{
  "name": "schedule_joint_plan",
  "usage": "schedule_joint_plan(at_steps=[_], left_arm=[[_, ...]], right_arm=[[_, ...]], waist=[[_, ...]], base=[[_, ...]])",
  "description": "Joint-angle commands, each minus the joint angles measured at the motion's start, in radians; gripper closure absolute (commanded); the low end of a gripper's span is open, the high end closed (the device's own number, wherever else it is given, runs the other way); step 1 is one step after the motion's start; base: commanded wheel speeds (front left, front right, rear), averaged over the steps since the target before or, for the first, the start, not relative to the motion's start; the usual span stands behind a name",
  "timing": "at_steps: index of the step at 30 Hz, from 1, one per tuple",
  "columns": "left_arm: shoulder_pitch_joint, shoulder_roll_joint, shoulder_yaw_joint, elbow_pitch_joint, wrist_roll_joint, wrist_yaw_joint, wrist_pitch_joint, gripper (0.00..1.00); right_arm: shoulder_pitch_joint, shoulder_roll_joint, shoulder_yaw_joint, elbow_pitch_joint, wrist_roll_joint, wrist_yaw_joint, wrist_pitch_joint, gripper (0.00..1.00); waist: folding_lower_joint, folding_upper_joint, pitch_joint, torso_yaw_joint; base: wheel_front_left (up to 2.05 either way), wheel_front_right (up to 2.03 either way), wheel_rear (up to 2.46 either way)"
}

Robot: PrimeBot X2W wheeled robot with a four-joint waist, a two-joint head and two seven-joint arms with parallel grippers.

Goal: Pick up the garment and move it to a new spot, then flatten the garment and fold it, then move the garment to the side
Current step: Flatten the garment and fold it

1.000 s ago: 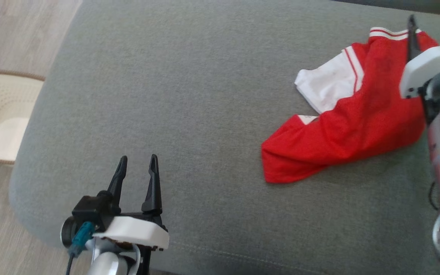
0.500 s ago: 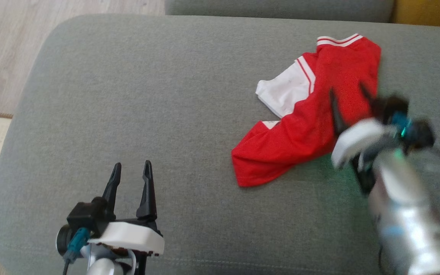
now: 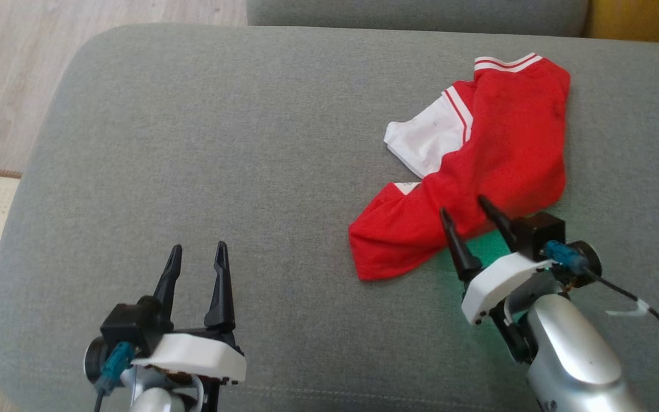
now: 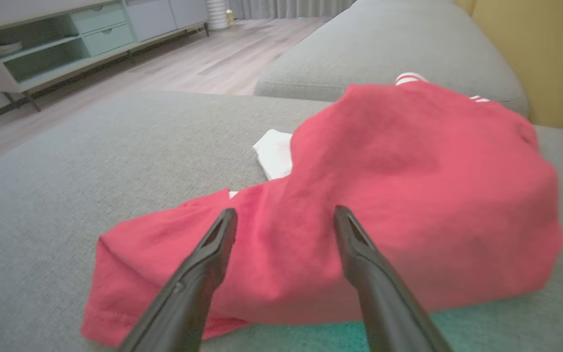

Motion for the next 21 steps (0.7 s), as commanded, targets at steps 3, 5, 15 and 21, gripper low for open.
schedule_joint_plan(at_steps=[3,5,15,21], left_arm=[[-0.023,-0.002,0.035,-0.028,0.009,-0.002,-0.012,0.00],[-0.022,-0.002,0.034,-0.026,0.008,-0.001,-0.012,0.00],[-0.012,-0.002,0.027,-0.026,0.004,0.002,-0.012,0.00],[-0.009,-0.002,0.022,-0.024,0.001,0.007,-0.012,0.00]], right_arm=[[-0.012,-0.013,0.027,-0.027,-0.015,0.007,0.045,0.00],[-0.011,-0.016,-0.001,0.004,-0.044,0.007,0.089,0.00],[-0.059,0.005,-0.105,0.140,-0.206,0.007,0.129,0.73],[-0.104,-0.012,-0.123,0.202,-0.243,0.007,0.112,1.00]], waist=[[0.0000,-0.0001,-0.003,0.016],[0.0000,-0.0001,-0.006,0.025],[0.0000,-0.0001,-0.010,0.042],[0.0000,-0.0001,-0.015,0.038]], base=[[0.00,0.00,0.00],[0.00,0.00,0.00],[0.00,0.00,0.00],[0.00,0.00,0.00]])
